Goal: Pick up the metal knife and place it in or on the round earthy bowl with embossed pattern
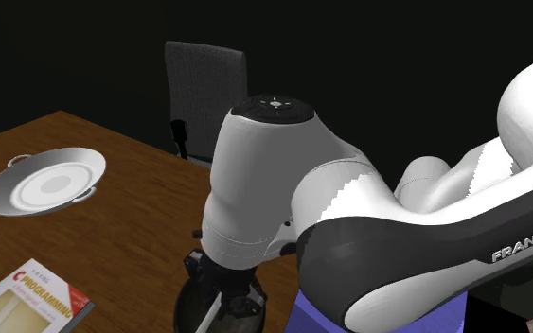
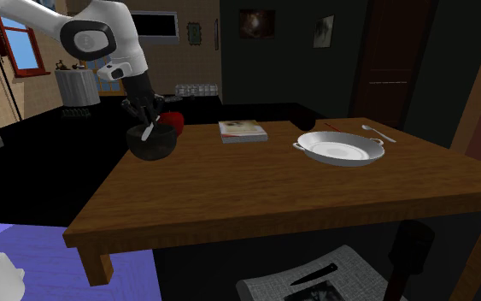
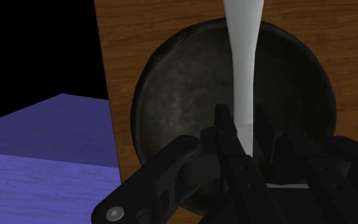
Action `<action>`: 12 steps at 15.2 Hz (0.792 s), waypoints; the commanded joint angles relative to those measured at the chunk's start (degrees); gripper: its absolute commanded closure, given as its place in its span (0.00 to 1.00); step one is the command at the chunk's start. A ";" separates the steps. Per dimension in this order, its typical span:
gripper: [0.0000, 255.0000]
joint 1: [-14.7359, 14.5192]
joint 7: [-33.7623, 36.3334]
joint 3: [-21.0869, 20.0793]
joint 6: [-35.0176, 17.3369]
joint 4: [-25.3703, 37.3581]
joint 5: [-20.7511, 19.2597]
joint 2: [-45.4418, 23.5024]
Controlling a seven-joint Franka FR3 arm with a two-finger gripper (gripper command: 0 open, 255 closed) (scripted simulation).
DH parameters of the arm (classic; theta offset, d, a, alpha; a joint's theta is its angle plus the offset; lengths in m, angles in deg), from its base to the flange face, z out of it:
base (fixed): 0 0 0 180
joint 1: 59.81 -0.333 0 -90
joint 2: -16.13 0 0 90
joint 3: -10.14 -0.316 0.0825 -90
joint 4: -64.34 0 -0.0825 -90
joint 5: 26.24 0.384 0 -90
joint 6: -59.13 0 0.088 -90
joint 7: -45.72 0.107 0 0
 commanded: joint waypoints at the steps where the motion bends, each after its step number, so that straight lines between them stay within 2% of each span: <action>1: 1.00 0.03 -0.14 -0.41 -1.00 -0.66 0.22 -0.34; 8: 1.00 0.01 -0.13 -0.40 -1.01 -0.65 0.20 -0.36; 9: 0.00 -0.02 -0.10 -0.43 -1.04 -0.69 0.23 -0.34; 12: 0.00 0.02 -0.16 -0.38 -1.01 -0.67 0.20 -0.36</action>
